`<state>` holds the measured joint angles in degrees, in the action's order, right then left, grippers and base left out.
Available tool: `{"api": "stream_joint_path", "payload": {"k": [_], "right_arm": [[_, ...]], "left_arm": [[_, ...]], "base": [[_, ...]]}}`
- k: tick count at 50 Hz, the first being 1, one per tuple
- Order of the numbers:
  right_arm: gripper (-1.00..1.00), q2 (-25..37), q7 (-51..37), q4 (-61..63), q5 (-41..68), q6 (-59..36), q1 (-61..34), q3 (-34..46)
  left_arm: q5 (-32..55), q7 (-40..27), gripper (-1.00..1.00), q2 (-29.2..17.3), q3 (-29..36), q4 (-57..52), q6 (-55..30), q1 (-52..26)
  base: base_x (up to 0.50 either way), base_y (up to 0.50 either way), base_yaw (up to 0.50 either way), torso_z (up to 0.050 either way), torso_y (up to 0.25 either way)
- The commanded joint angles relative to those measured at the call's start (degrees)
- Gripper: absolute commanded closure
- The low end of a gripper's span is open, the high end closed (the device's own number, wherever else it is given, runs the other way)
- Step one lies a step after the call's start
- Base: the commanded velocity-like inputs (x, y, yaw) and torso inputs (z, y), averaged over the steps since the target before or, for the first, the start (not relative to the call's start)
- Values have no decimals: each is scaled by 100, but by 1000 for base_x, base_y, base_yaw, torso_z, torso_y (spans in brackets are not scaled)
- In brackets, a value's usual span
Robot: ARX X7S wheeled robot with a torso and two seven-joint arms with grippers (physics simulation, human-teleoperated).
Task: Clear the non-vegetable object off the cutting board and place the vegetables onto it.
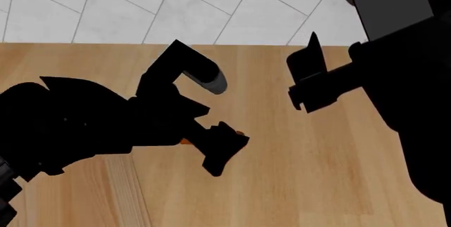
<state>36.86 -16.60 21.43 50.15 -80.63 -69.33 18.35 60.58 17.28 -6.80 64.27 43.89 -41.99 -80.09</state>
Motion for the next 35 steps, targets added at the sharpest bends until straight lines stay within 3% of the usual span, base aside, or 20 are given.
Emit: {"api": "stream_joint_path", "payload": {"k": [1, 16, 24, 25, 30, 35], "right_arm": [[-100, 12, -78, 17, 85, 32, 64, -25], [-100, 6, -85, -68, 114, 103, -41, 63], [-100, 45, -126, -59, 187, 52, -91, 43], [-100, 43, -130, -58, 190, 61, -85, 41], [-100, 55, -184, -22, 235, 72, -20, 5], [-100, 70, -237, 29, 303, 43, 3, -52]], "left_arm": [[-105, 122, -100, 232, 56, 500, 257, 203], [-170, 291, -100, 552, 136, 1129, 503, 413], [24, 321, -100, 675, 536, 1603, 673, 466], [69, 342, 100, 673, 603, 1602, 676, 479], [155, 228, 100, 576, 667, 1391, 575, 420], [361, -128, 100, 251, 570, 511, 259, 320]], "base": [[0, 0, 0, 0, 0], [0, 0, 0, 0, 0], [1, -2, -3, -1, 0], [0, 0, -3, 0, 0], [0, -1, 0, -2, 0], [0, -1, 0, 0, 0]]}}
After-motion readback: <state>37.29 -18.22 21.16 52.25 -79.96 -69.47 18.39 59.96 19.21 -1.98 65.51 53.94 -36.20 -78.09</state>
